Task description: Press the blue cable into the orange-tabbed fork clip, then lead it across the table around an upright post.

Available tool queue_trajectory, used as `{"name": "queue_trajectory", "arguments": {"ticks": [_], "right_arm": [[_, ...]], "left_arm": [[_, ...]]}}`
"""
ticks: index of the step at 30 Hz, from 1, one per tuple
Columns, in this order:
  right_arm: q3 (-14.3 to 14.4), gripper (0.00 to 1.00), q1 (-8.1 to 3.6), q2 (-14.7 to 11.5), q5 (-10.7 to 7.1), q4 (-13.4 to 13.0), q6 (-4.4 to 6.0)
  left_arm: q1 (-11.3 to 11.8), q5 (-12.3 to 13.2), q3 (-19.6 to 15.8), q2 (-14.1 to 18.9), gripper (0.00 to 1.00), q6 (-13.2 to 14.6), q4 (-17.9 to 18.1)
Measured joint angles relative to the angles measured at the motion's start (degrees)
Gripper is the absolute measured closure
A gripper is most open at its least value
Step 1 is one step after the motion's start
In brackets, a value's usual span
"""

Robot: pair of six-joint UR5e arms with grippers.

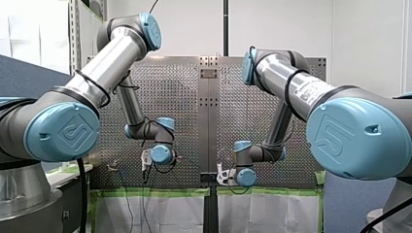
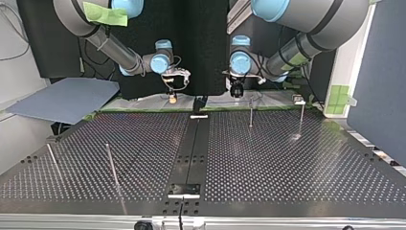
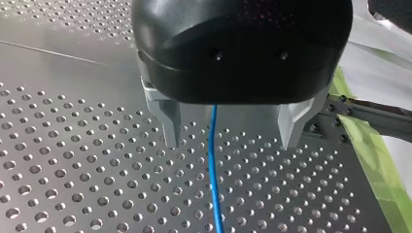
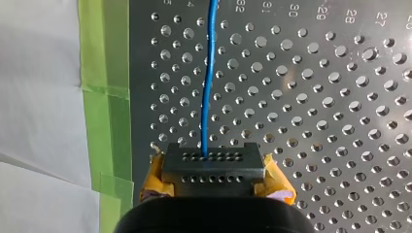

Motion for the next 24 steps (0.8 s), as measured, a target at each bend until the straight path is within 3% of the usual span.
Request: {"name": "queue_trajectory", "arguments": {"ticks": [13,24], "right_arm": [[0.0,1.00,0.09,0.0,-0.05,0.0,-0.14],[0.0,1.00,0.17,0.0,0.00,0.0,-0.14]], "left_arm": [[-0.8,-5.1,5.4,0.0,0.01,-2.2,-7.3],[-1.0,-6.7,6.0,0.0,0.03,-2.3,-13.1]]}}
